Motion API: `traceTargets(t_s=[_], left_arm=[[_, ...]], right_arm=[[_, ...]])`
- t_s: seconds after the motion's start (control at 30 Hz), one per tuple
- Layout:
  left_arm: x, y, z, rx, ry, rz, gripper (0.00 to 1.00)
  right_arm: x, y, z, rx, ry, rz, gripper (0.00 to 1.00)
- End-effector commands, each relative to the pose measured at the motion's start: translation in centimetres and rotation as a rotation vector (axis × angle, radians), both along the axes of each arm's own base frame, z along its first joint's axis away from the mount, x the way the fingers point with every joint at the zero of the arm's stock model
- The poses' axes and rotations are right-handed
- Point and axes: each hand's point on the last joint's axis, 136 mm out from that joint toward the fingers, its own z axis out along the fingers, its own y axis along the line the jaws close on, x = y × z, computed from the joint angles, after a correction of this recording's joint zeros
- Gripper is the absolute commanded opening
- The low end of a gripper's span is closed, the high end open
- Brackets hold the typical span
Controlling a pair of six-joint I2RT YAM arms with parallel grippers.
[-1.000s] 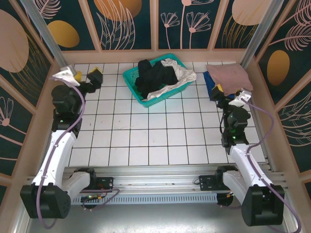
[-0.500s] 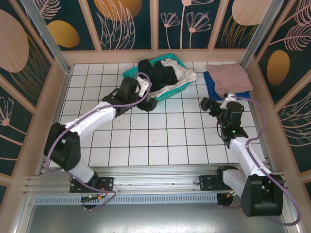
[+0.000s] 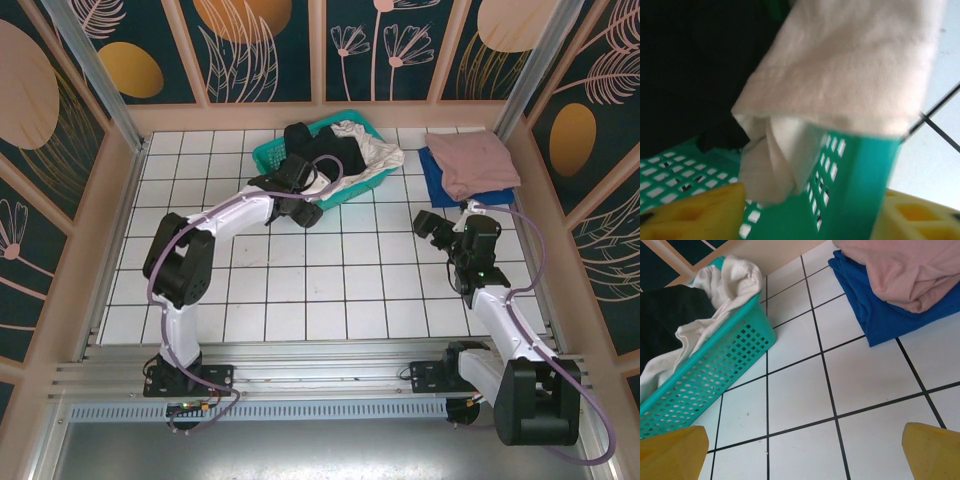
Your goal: Fold and stack the t-shirts
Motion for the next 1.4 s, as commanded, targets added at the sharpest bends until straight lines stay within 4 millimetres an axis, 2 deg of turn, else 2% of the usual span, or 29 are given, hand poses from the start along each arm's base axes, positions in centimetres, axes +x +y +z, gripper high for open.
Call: traceTargets(t_s=[0.0,0.1,0.17,0.27,0.33,0.47,0.6,0.7,0.83,0.93,1.0,1.1,1.27,1.37], left_arm=[[-1.4,1.1,-1.5,0.07,0.087,0.028,0.43],[-1.8,1.7,-0.1,0.042,0.064,0.071,0.26],[-2.3,2.8,0.7,0.043,0.036,0.117,0.19],[-3.1,6.0,2.4,0.059,-0.028,0.236,0.07],[-4.1,8.5,3.7,0.057,-0.062,0.313,0.04],[-4.8,14.7,4.6,0.069,-0.144,0.451,0.0],[-1.9,21.1,7.1,0.139,-0.301,0.663,0.0],[-0.7,23.9,6.8,0.214,-0.325,0.719,0.0],[0.0,26.2,6.3,0.195,-0.336,0.703,0.0],[0.5,28.7,6.3,0.17,-0.336,0.732,0.0],[0.8,29.9,5.9,0.211,-0.335,0.735,0.0],[1.6,30.5,5.5,0.248,-0.33,0.728,0.0],[2.2,31.6,6.7,0.173,-0.39,0.766,0.0],[2.0,32.6,6.2,0.201,-0.376,0.806,0.03]], right_arm=[[-0.3,-0.7,-0.4,-0.027,0.005,-0.012,0.99],[-0.3,-1.0,-0.5,-0.02,0.007,-0.019,0.99],[-0.3,-1.0,-0.6,-0.014,0.007,-0.013,0.99],[-0.4,-1.0,-0.8,-0.009,0.011,-0.012,0.99],[-0.4,-1.0,-0.9,-0.011,0.013,-0.011,0.99],[-0.4,-1.2,-1.0,-0.01,0.018,-0.017,0.99],[-0.1,-0.8,-1.5,0.003,0.025,0.0,0.99],[-0.1,-0.8,-1.9,-0.001,0.047,0.004,0.99],[-0.1,-1.2,-2.0,-0.011,0.054,-0.009,0.99],[-0.2,-1.4,-2.0,-0.016,0.056,-0.018,0.99],[-0.2,-1.4,-1.9,-0.014,0.054,-0.017,0.99],[-0.1,-1.3,-2.0,-0.012,0.061,-0.012,0.99],[0.0,-1.3,-1.9,-0.012,0.074,-0.012,0.99],[0.0,-1.4,-1.5,-0.018,0.073,-0.015,0.99]])
